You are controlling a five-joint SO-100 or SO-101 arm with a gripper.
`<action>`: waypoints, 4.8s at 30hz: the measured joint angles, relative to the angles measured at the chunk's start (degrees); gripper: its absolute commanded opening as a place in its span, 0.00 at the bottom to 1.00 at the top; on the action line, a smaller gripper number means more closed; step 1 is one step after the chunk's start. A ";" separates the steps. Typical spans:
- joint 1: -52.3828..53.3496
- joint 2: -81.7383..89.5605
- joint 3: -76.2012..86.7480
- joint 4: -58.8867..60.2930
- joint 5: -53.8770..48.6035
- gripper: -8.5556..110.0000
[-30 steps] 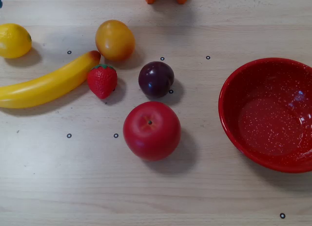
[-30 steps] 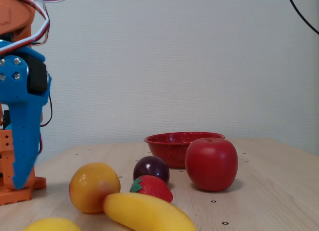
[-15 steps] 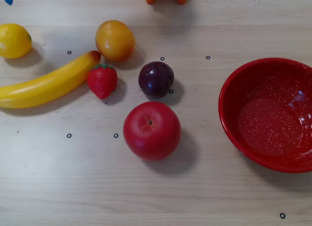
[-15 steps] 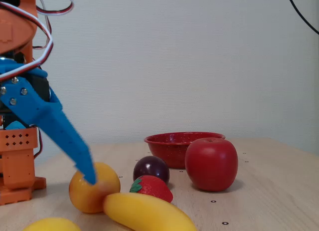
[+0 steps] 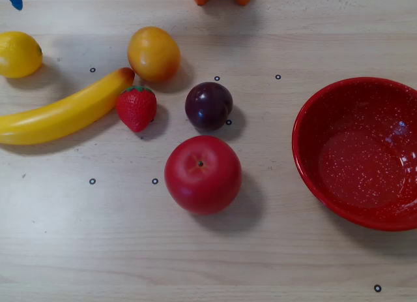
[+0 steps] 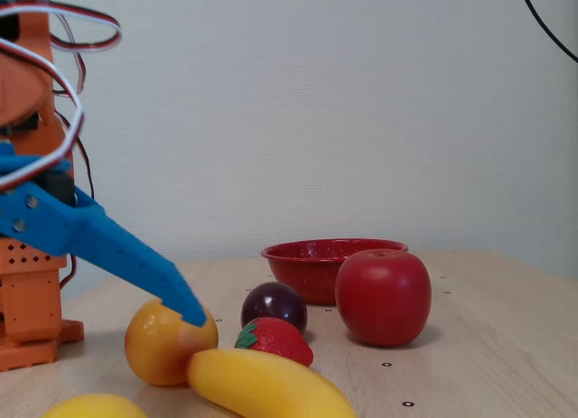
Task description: Put the lemon in the red bowl.
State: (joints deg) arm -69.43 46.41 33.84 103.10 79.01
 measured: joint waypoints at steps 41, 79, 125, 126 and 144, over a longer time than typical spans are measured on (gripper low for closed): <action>0.09 -9.58 2.11 -12.74 1.41 0.52; 0.53 -9.93 2.11 -13.45 1.32 0.38; 15.12 18.54 18.28 -2.81 -23.99 0.07; 16.35 20.57 20.04 -2.81 -25.66 0.07; 59.24 49.66 38.23 -6.86 -64.95 0.07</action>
State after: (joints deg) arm -10.20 96.06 72.07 96.24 14.06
